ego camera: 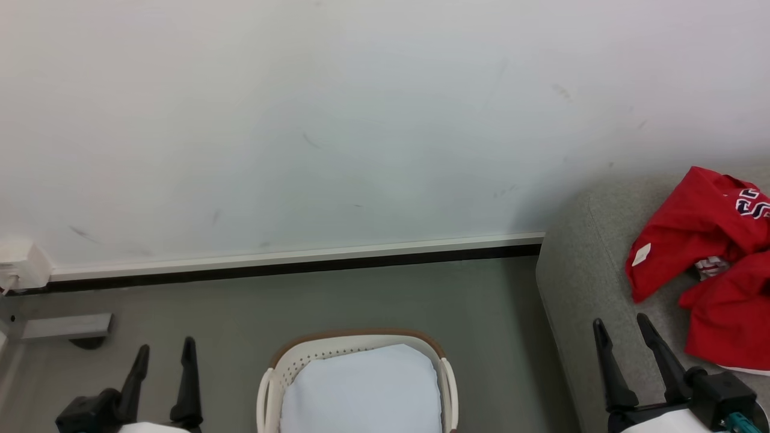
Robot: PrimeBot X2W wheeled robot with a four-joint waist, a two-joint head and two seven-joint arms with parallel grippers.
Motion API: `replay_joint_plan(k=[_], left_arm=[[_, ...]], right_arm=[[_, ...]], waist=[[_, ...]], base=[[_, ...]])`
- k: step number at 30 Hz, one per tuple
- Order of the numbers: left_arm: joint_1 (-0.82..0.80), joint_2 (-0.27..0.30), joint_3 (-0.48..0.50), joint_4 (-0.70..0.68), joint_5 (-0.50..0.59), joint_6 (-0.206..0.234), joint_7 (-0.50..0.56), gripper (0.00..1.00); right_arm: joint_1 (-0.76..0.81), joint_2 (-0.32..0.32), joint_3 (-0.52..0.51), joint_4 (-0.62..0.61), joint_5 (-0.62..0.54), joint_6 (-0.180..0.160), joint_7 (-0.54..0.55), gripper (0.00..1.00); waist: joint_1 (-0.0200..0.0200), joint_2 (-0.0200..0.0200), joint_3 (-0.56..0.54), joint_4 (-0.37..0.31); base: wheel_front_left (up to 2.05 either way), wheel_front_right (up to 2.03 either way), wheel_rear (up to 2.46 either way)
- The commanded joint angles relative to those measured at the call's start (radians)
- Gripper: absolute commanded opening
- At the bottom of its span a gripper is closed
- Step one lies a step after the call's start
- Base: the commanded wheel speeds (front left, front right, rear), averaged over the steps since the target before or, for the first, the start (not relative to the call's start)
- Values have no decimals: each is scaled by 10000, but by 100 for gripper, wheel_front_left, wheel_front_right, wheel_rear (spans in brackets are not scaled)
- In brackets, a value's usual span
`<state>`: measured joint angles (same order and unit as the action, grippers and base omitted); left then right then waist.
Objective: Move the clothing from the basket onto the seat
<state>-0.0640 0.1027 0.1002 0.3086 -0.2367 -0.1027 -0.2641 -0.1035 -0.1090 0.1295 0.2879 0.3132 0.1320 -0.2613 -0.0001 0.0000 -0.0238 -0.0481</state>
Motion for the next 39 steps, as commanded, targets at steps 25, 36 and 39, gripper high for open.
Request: replay_joint_plan(k=[25,36,39], left_arm=[[-166,-283,268,394,337,-267,-2,100],[7,-391,228,740,68,-289,104,0],[-61,-395,281,731,-512,-289,317,0]], right_arm=[[-142,566,215,-39,-333,-27,-42,100],[129,557,269,172,-68,0,64,0],[130,533,185,129,530,-1,196,0]], waist=[[1,0,89,-127],[1,0,89,-100],[1,0,94,-85]], base=[[0,0,0],[0,0,0],[0,0,0]])
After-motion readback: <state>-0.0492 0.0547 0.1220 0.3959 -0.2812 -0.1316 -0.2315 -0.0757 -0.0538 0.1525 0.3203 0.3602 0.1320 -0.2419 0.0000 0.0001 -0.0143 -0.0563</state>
